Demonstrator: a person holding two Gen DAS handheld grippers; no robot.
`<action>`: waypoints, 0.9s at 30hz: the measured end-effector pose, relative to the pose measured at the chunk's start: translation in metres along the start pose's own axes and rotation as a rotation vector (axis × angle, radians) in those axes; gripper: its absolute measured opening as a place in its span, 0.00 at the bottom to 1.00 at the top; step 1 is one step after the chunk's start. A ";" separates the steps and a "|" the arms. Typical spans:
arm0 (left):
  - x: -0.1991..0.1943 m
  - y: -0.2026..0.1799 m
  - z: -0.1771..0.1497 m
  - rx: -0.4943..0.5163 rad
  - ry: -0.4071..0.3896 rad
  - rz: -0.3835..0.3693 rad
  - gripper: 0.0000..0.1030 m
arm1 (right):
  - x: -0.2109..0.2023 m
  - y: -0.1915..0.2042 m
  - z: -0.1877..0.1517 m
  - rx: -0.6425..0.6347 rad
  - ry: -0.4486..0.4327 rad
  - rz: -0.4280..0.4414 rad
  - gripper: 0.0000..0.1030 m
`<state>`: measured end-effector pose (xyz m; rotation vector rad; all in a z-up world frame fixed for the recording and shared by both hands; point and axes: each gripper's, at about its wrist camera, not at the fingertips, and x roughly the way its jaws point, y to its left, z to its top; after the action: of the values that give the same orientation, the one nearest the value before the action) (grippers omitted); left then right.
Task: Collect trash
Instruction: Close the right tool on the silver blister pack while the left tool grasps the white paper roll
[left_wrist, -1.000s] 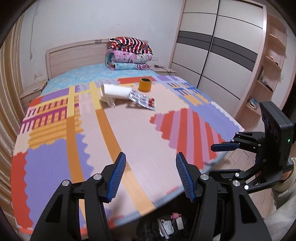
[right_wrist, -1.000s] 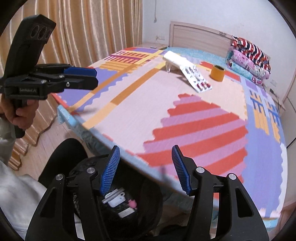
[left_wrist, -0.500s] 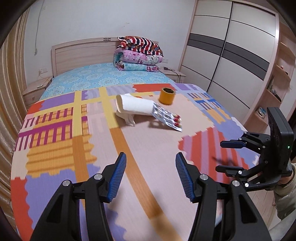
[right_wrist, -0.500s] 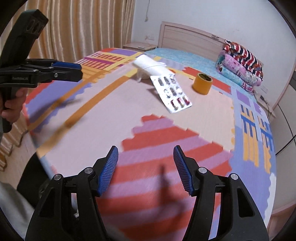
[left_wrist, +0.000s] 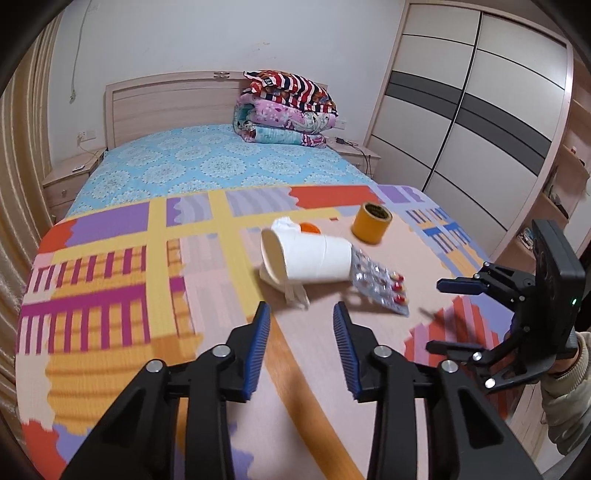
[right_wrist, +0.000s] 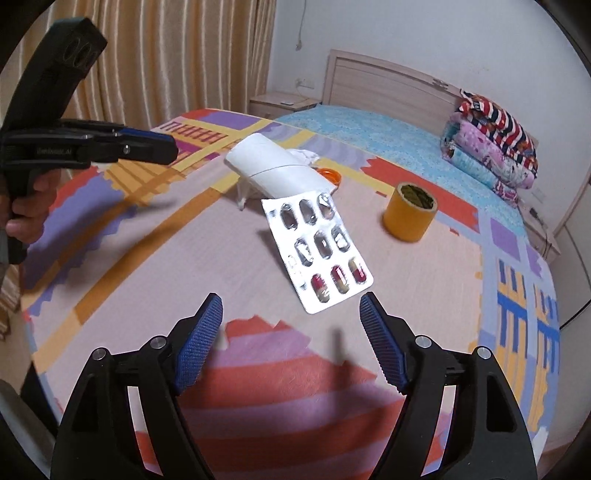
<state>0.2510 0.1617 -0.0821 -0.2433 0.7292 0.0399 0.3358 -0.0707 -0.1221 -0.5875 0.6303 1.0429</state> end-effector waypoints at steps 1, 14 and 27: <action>0.003 0.001 0.003 0.000 0.000 -0.006 0.33 | 0.003 0.000 0.002 -0.011 0.003 -0.003 0.74; 0.053 0.012 0.030 -0.052 0.068 -0.074 0.32 | 0.036 -0.016 0.020 -0.047 0.036 0.024 0.75; 0.061 0.019 0.029 -0.118 0.083 -0.121 0.13 | 0.048 -0.032 0.026 0.042 0.033 0.154 0.63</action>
<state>0.3134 0.1844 -0.1061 -0.4035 0.7945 -0.0429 0.3874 -0.0358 -0.1342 -0.5269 0.7340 1.1632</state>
